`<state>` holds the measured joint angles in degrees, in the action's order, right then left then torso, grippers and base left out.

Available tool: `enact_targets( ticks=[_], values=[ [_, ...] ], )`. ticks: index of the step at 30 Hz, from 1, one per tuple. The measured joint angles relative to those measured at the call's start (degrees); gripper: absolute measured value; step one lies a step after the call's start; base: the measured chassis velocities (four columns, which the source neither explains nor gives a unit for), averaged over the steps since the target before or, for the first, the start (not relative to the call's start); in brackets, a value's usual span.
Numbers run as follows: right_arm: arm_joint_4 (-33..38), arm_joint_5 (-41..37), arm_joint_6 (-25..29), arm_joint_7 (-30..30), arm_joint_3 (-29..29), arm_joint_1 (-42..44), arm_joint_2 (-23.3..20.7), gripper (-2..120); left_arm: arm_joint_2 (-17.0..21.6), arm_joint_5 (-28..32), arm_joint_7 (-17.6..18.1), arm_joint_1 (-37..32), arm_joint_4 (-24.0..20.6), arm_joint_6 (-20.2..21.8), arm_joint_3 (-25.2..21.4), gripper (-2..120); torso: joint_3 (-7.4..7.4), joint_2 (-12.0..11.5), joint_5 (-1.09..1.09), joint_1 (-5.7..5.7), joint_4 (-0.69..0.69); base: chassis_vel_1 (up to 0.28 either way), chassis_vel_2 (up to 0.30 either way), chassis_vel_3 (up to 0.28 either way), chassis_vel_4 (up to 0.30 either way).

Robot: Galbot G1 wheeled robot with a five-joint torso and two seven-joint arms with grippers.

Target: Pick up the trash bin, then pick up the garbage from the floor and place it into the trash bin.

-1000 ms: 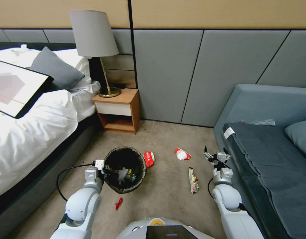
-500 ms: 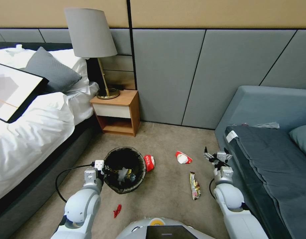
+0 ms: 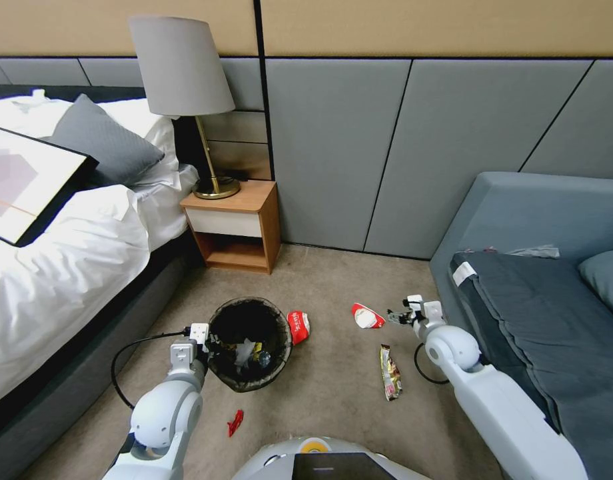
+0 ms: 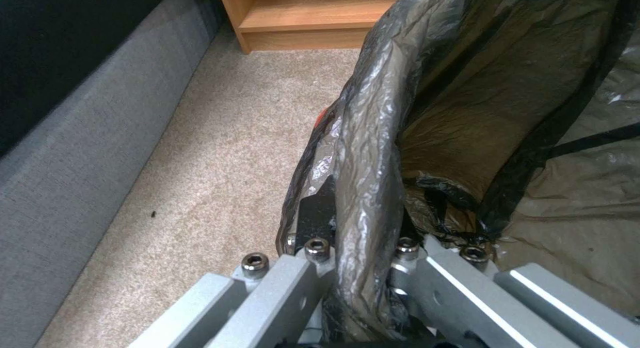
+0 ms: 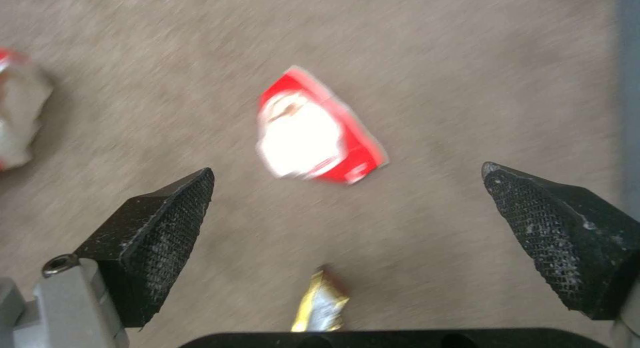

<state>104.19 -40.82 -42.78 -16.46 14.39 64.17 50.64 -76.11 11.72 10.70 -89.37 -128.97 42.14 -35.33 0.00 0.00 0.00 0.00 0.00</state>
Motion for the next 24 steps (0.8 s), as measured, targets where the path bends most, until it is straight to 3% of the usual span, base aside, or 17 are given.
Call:
enact_targets(
  ticks=[13,24],
  values=[
    [-9.2,-5.3,0.4,0.6,-9.2,-5.5,1.6,100,-0.3,-0.4,-0.1,0.0,0.5,0.0,0.0,0,0.0,0.0,-0.01,0.0,0.01,0.0,0.0,0.0,0.0],
    [-15.1,-1.9,0.5,1.5,-10.0,-4.3,3.9,100,-0.4,-0.5,-0.1,0.2,1.3,0.0,-0.1,0,0.0,0.0,0.0,0.0,0.0,0.0,0.0,0.0,0.0]
  ],
)
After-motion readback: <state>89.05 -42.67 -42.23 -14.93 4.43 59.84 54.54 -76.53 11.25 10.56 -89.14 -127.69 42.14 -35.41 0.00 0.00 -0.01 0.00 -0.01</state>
